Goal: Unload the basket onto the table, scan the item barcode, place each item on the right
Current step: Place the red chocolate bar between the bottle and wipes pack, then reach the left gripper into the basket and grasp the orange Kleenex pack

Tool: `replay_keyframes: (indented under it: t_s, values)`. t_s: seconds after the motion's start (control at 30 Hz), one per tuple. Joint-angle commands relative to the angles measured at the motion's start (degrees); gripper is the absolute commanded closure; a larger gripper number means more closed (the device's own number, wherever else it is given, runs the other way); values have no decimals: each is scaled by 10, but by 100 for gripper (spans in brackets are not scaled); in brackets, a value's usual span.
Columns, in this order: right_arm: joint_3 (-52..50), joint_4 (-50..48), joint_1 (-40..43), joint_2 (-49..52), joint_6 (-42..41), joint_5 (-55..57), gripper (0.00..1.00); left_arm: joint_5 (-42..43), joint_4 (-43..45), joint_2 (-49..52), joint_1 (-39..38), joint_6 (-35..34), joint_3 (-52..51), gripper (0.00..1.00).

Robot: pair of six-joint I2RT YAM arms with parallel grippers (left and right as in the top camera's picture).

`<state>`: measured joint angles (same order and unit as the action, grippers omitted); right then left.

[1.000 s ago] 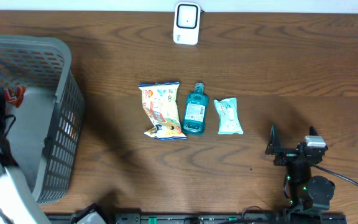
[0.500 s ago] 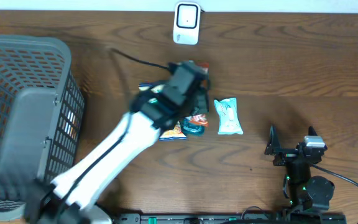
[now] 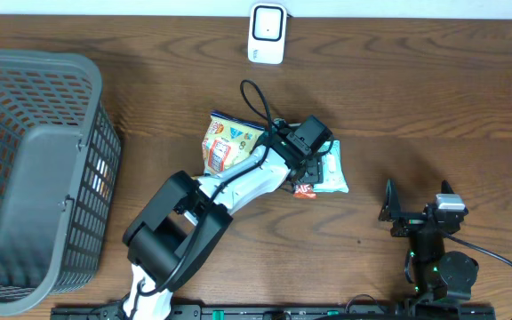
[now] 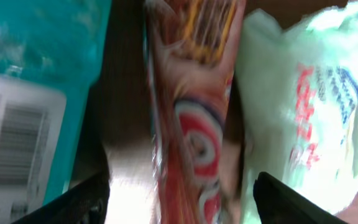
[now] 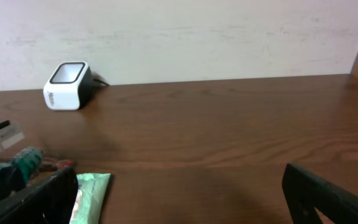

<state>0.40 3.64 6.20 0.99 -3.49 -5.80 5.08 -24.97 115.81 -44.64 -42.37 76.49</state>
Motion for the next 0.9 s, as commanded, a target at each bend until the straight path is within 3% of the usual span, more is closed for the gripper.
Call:
replay_keyframes:
  t_s: [0.0,0.1,0.23,0.33,0.43,0.53,0.67,0.73,0.87]
  values:
    - [-1,2,-3,-3,-7,-2,1,-6,-46,-82,2,19,15,23]
    - [-1,2,-3,-3,-7,-2,1,-68,-94,-172,3,30,33,15]
    - [-1,2,-3,-3,-7,-2,1,-103,-97,-304,19,113,34,8]
    - [-1,2,-3,-3,-7,-2,1,-190,-102,-395,57,124,34,2]
    - [-1,2,-3,-3,-7,-2,1,-307,-97,-475,129,124,34,2]
    - [-1,2,-3,-3,-7,-2,1,-395,-82,-555,286,123,34,2]
    - [-1,2,-3,-3,-7,-2,1,-391,-89,-572,445,122,34,2]
    - [-1,2,-3,-3,-7,-2,1,-348,-113,-559,538,121,34,2]
    - [-1,2,-3,-3,-7,-2,1,-122,-229,-483,713,122,34,2]
